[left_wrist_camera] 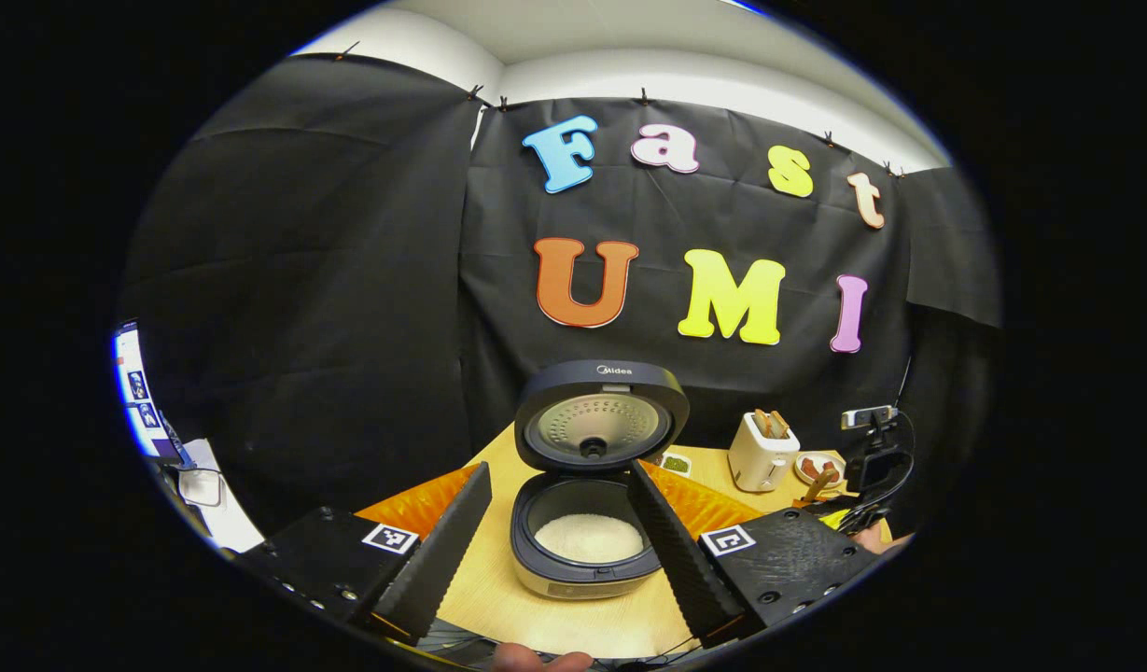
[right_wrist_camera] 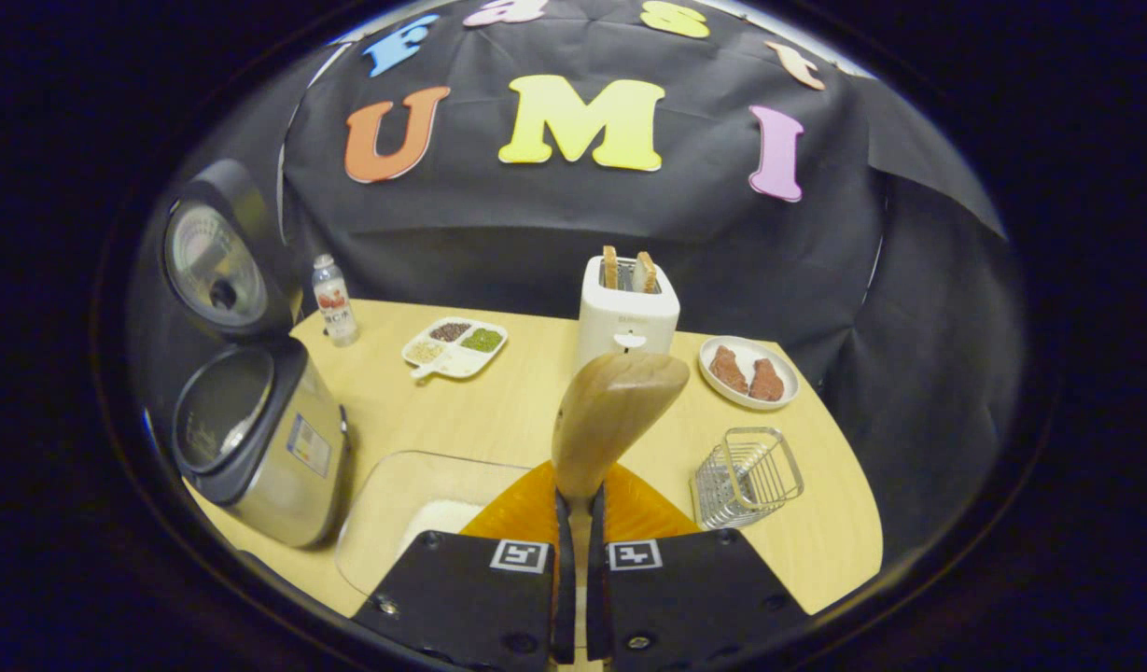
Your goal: Close the left gripper, press the button to open the rice cooker; take a wooden spoon from the chopstick holder with the right hand, scoop a spoonful of rice and pour it into the rice cooker, then put the wooden spoon back into the chopstick holder.
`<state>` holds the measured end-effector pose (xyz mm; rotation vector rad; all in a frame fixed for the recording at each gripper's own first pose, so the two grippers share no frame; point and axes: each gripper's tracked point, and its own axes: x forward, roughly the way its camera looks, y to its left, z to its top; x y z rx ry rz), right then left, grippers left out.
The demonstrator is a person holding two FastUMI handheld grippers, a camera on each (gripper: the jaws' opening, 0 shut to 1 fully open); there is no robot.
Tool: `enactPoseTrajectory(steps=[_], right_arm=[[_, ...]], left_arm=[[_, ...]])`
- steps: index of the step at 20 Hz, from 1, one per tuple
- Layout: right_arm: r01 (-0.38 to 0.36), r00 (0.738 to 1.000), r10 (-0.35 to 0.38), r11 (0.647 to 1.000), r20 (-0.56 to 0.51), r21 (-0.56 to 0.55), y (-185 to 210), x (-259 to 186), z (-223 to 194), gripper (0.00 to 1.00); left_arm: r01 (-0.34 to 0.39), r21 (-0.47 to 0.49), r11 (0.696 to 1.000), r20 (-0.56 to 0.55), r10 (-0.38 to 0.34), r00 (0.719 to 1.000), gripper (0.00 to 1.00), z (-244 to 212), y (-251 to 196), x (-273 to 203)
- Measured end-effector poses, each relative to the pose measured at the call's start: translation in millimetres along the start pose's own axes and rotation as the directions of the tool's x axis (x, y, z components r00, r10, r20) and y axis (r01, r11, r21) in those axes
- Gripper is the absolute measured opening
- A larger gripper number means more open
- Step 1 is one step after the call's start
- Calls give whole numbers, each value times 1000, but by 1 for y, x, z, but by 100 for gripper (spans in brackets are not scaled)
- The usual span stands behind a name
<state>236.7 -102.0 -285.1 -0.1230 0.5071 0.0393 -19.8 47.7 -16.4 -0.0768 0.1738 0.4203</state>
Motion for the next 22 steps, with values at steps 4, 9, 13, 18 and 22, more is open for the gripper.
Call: enactPoseTrajectory(steps=[4,9,13,18,22], right_arm=[[22,1000,-22,998,-6,-63,14,16,-25,10],[-118,993,117,993,18,33,62,11,-22,10],[-268,962,274,947,-10,175,102,4,-22,10],[-325,915,399,821,-64,470,105,-4,-31,10],[-330,860,504,664,-76,671,101,-7,-39,10]], left_arm=[[-29,5,1000,-20,29,999,95,-5,11,-7],[-69,6,998,-56,69,996,95,-17,21,-16],[-77,11,997,-65,78,995,95,-18,22,-20],[-67,6,998,-71,67,995,95,-19,14,-20],[-55,14,998,-76,56,996,95,-22,6,-18]])
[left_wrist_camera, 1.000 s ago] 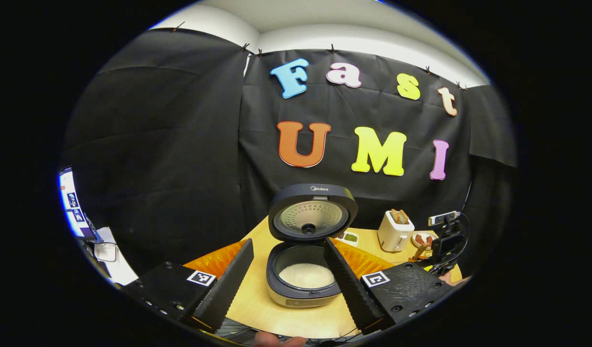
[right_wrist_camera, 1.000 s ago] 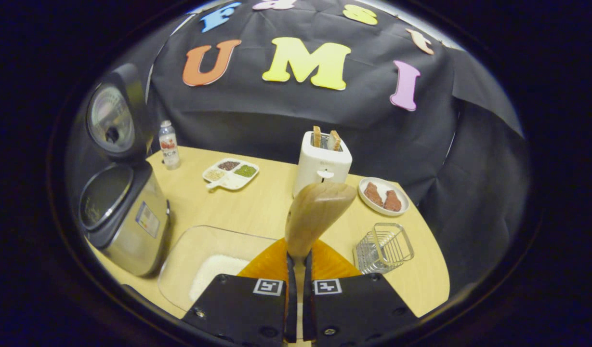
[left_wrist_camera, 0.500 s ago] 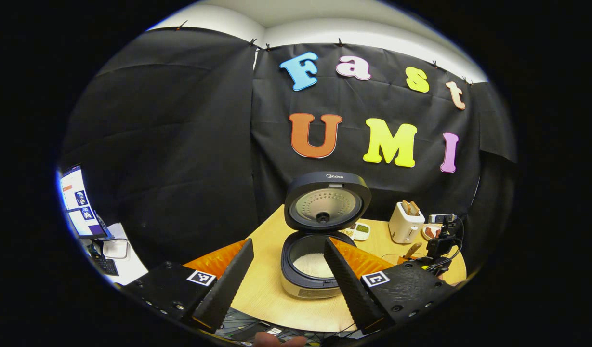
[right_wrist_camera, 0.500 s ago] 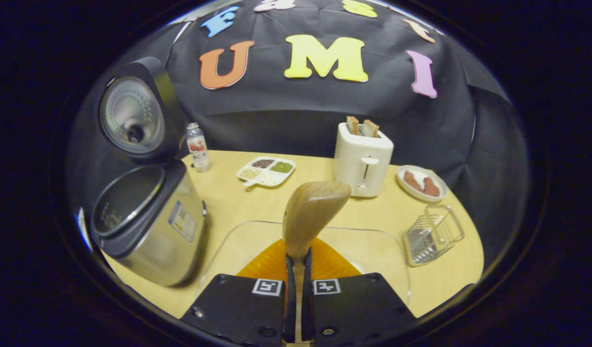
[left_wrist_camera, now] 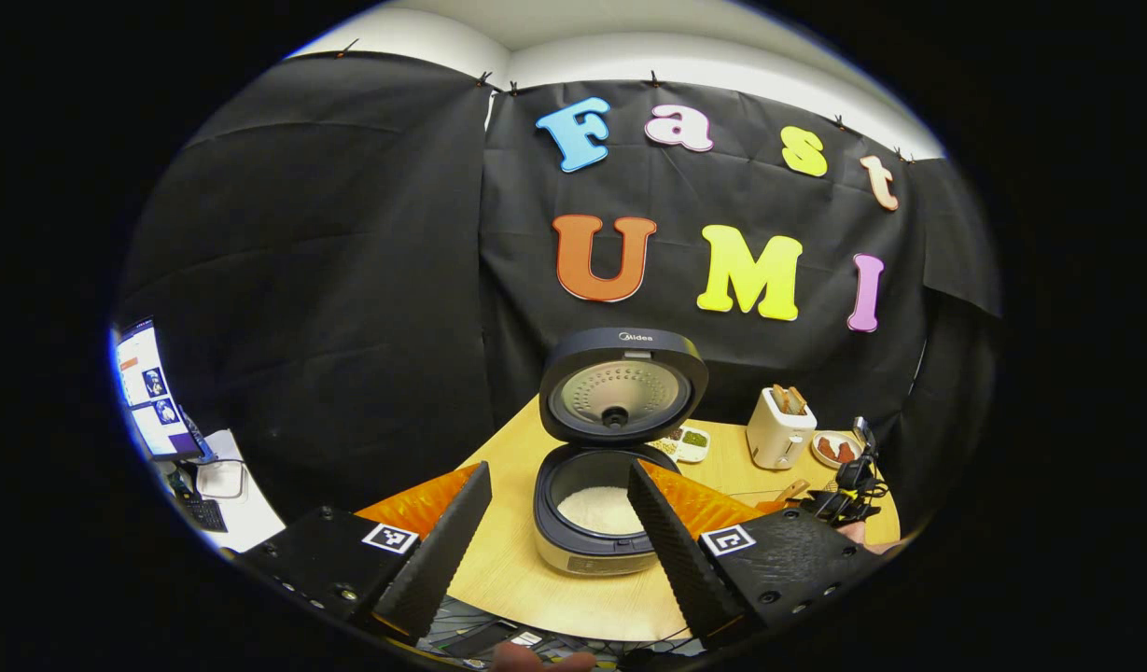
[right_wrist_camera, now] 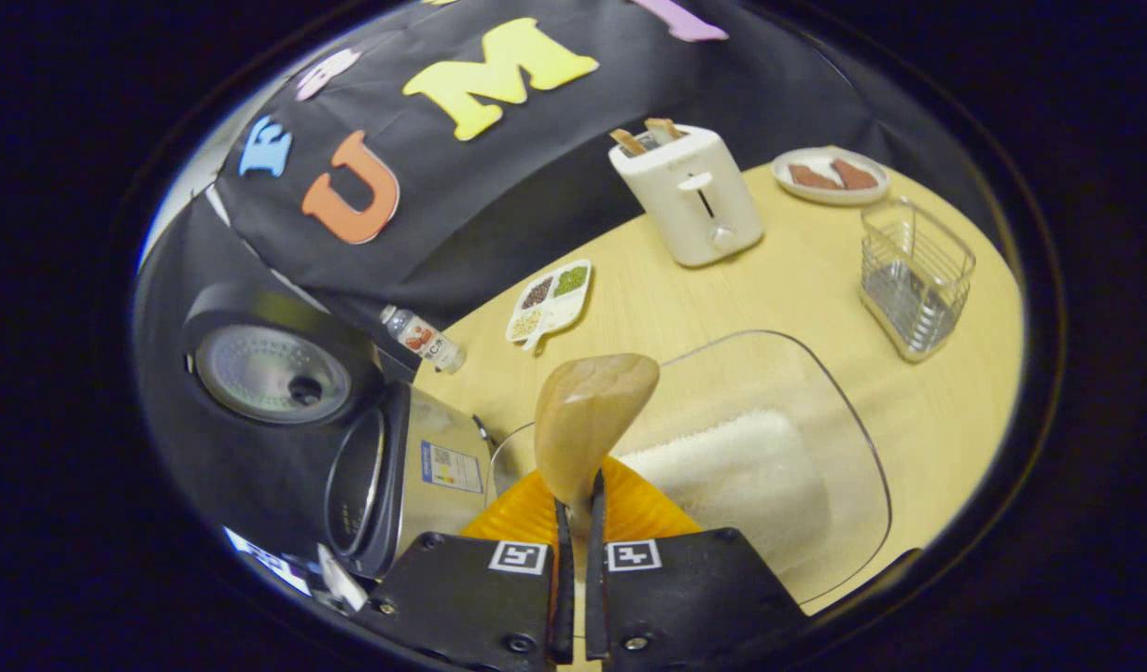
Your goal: Close the left gripper, press the button to open the rice cooker; take a wooden spoon from the chopstick holder with the right hand, scoop a spoonful of rice and pour it into the rice cooker, then put the wooden spoon back into the chopstick holder.
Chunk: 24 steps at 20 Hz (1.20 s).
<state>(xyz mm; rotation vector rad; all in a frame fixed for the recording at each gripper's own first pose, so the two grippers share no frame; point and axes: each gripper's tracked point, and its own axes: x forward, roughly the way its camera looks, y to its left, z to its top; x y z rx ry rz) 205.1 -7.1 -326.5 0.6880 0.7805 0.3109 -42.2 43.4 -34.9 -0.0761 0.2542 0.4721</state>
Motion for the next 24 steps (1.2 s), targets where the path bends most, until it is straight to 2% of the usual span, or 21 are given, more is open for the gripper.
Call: enactPoseTrajectory(steps=[5,9,15,20,24], right_arm=[[-75,997,72,988,25,137,-6,-19,18,10],[-107,992,90,971,90,212,-12,-43,41,10],[-170,977,122,942,175,288,6,-87,78,10],[-193,967,146,955,209,227,45,-110,95,10],[-261,958,227,945,175,200,110,-107,88,10]], left_arm=[[45,15,999,1,-45,999,95,2,-18,1],[76,18,997,16,-77,997,95,7,-29,4],[99,31,995,57,-101,993,95,14,-37,6],[110,21,994,96,-112,989,95,22,-32,-1],[52,14,999,117,-53,992,95,22,-4,-8]])
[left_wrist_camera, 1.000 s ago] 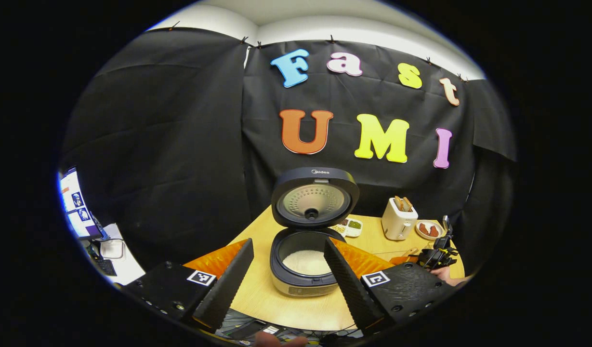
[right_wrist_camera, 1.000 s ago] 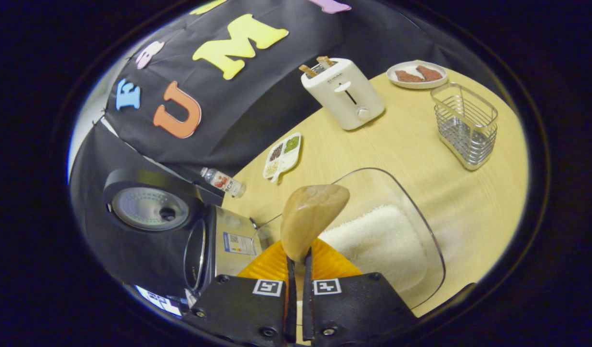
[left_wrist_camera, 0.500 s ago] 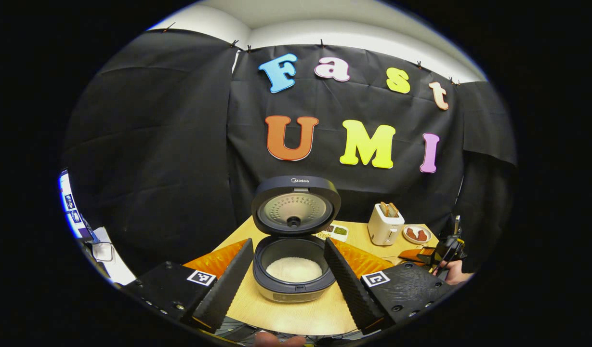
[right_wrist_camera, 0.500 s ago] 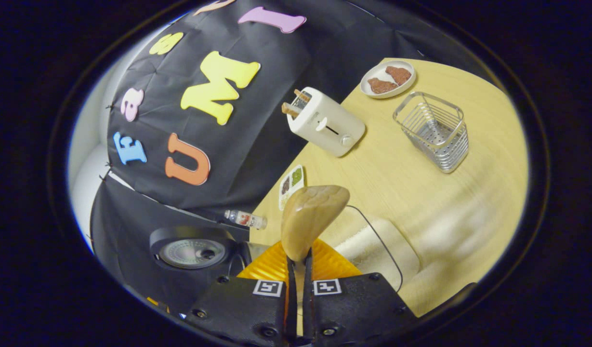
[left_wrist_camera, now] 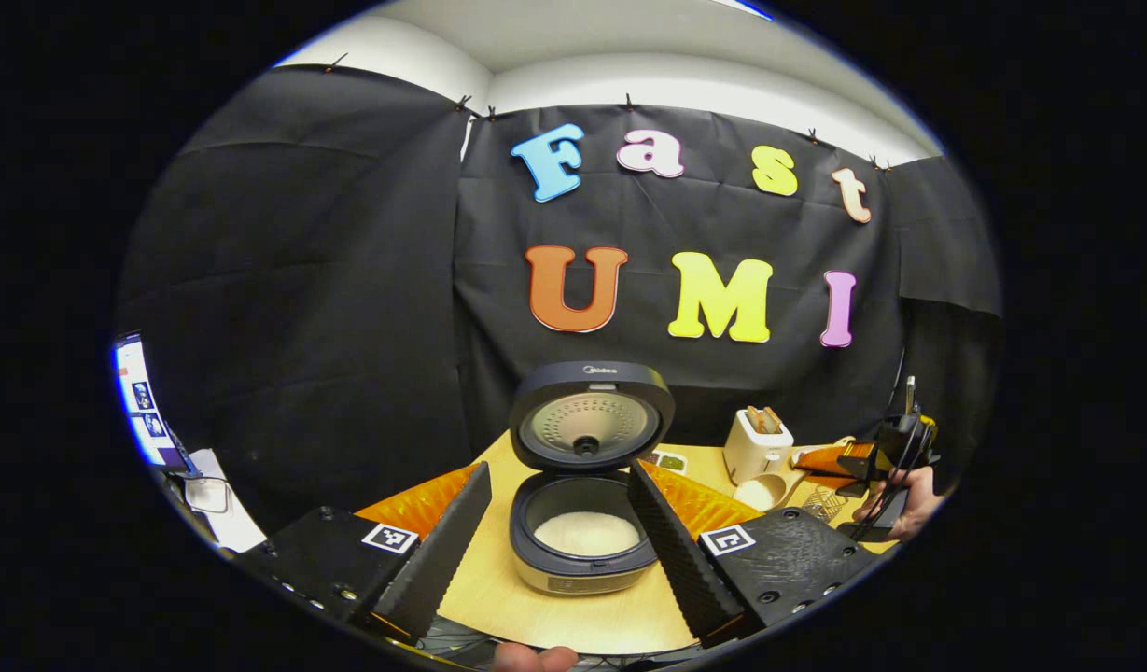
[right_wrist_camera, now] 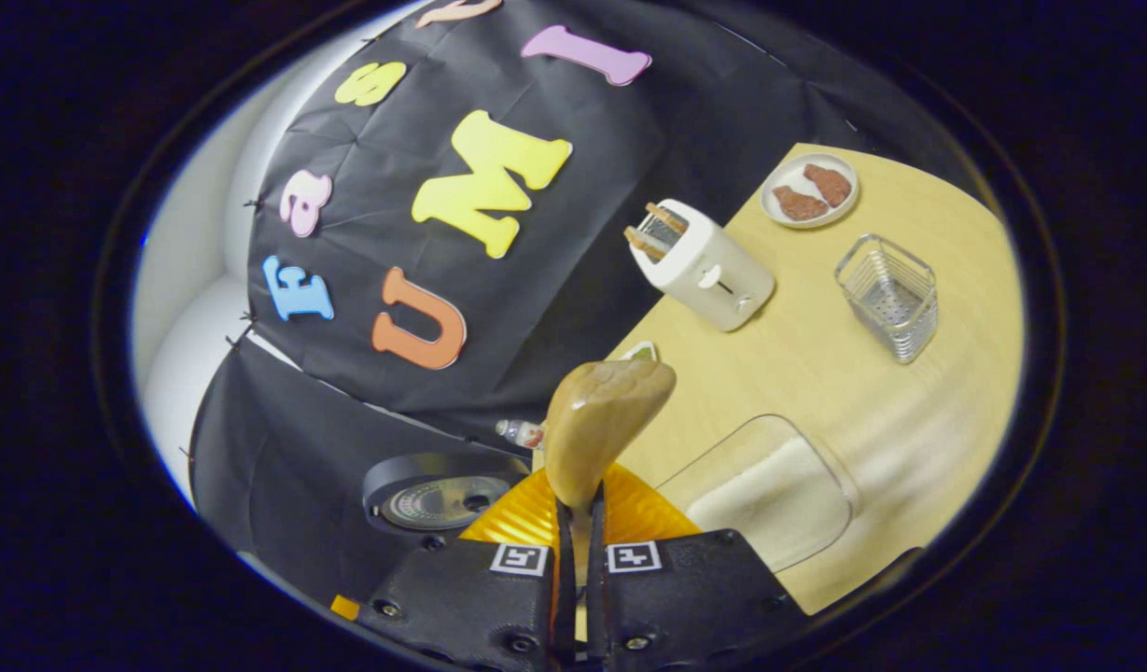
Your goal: Close the left gripper, press the button to open the rice cooker; take a wooden spoon from the chopstick holder with the right hand, scoop a spoonful of rice and pour it into the rice cooker, then put the wooden spoon back into the chopstick holder.
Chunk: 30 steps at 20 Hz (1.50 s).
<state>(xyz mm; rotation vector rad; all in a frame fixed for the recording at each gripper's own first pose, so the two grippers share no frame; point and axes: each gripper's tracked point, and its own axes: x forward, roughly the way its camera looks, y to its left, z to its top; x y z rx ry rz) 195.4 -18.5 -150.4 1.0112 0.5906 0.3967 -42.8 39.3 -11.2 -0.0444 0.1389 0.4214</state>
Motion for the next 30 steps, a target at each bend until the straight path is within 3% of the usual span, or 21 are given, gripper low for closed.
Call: enactPoseTrajectory(steps=[6,9,10,11,14,21,24,30], right_arm=[[-67,994,56,991,-99,-113,76,48,-48,12],[-45,994,23,977,-104,-209,95,73,-65,10],[-38,994,12,969,-105,-246,100,76,-72,10],[-25,994,-5,961,-108,-276,102,82,-80,10],[8,993,-53,924,-107,-381,101,97,-101,10],[46,994,-96,773,-45,-633,103,112,-117,10],[48,996,-89,690,-19,-722,108,113,-121,12],[38,999,-38,469,23,-882,130,109,-134,10]], left_arm=[[-43,-20,999,24,43,999,95,4,26,-23],[-45,-30,999,24,46,999,95,1,38,-32],[-48,-33,998,19,49,999,89,-1,41,-35],[-52,-35,998,15,53,998,94,-3,45,-37],[-76,-48,996,6,76,997,95,-5,58,-41],[-117,-64,991,-8,117,993,95,-9,72,-43],[-125,-67,990,-13,125,992,95,-10,74,-44],[-129,-78,989,-15,128,992,95,-10,75,-43]])
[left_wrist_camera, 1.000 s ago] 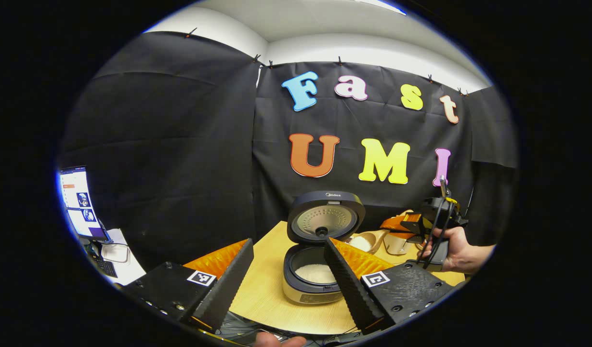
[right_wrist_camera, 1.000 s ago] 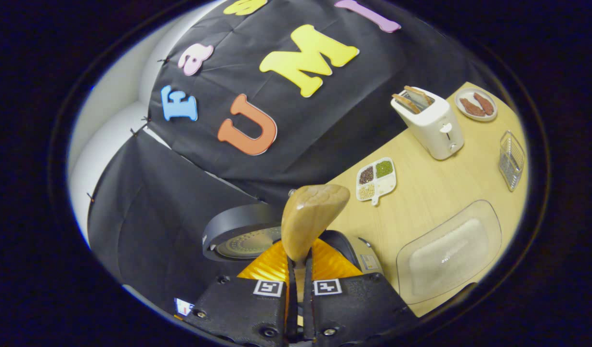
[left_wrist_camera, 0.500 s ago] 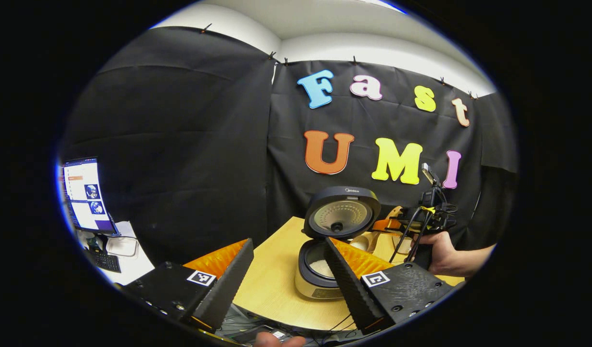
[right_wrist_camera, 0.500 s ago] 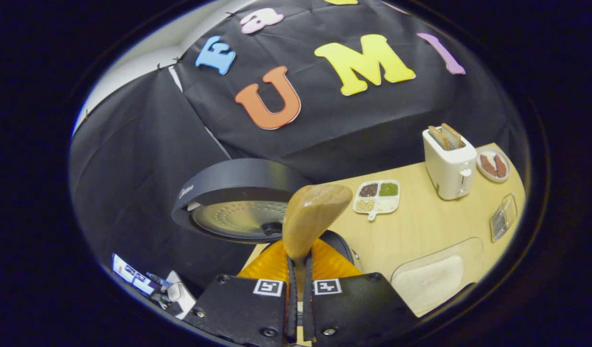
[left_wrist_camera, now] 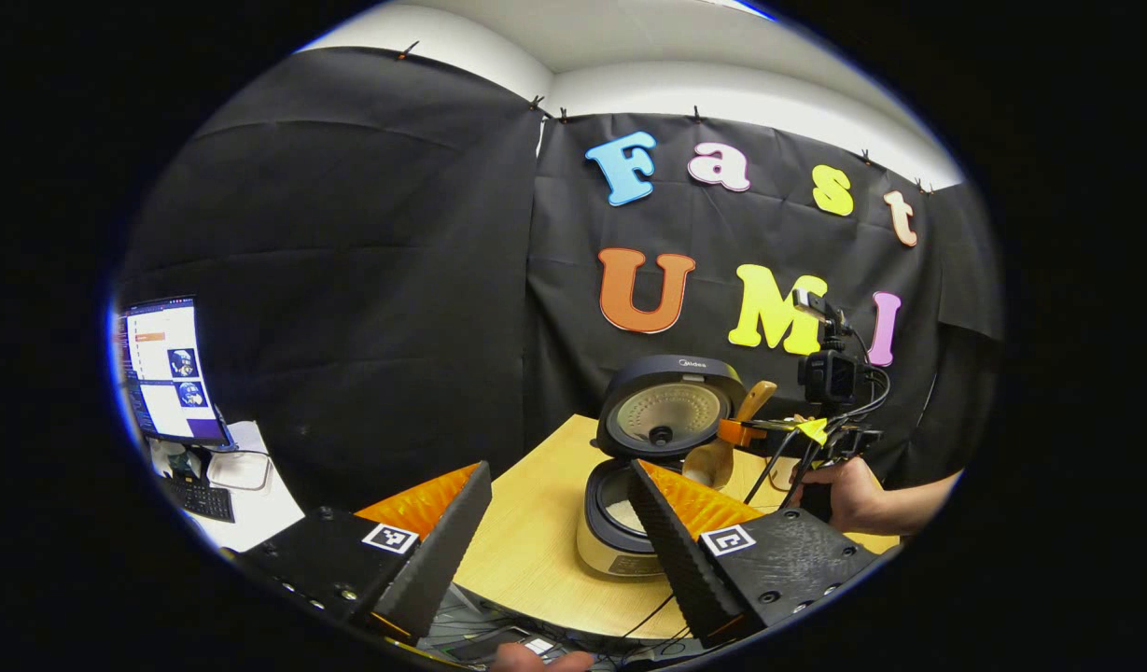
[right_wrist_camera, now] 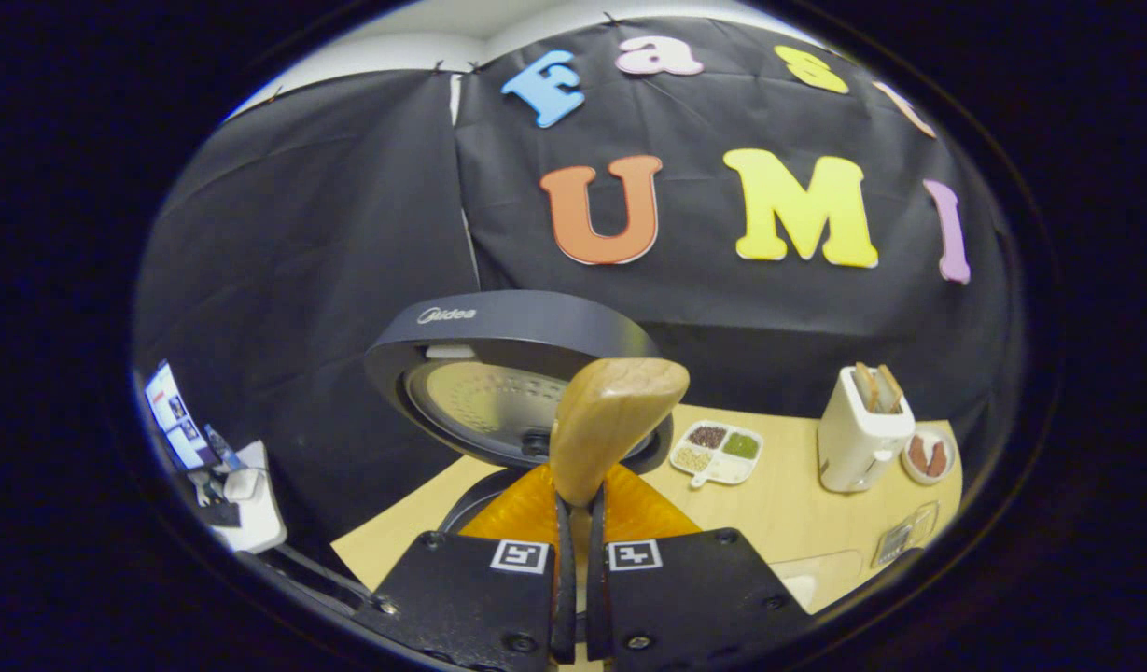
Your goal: Close the left gripper, press the button to open the rice cooker; take a wooden spoon from the chopstick holder with the right hand, scoop a spoonful of rice and pour it into the rice cooker, then put the wooden spoon back into the chopstick holder.
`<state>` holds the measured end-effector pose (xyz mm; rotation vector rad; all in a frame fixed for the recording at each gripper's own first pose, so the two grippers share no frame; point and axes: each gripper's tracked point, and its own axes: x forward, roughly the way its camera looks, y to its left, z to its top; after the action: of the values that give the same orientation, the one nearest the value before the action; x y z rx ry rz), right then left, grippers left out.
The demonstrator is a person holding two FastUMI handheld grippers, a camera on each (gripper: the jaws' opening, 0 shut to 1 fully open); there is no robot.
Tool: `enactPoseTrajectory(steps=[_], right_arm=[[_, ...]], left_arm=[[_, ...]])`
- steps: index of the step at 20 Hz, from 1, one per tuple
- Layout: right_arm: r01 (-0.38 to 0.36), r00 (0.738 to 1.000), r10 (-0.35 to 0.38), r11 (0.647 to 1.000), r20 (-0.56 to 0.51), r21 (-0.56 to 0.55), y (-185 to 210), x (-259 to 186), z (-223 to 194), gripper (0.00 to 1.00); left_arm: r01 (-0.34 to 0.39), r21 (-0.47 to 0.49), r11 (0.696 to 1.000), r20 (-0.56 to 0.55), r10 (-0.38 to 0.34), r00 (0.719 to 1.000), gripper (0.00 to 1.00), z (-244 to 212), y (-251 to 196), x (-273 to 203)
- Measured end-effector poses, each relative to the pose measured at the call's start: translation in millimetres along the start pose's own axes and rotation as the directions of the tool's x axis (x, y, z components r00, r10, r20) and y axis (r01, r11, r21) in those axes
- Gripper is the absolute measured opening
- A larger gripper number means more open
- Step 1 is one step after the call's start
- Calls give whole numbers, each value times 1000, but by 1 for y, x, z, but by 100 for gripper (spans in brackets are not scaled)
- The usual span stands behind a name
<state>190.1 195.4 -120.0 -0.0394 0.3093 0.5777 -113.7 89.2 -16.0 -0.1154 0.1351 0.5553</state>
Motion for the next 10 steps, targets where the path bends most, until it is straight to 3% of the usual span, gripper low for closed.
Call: enactPoseTrajectory(steps=[4,10], right_arm=[[19,999,-12,990,49,-138,11,-8,10,10],[70,992,-29,941,127,-332,36,-23,20,10]], left_arm=[[-1,-7,1000,3,1,1000,95,-2,6,-2],[0,-23,1000,8,1,1000,95,-1,14,0]])
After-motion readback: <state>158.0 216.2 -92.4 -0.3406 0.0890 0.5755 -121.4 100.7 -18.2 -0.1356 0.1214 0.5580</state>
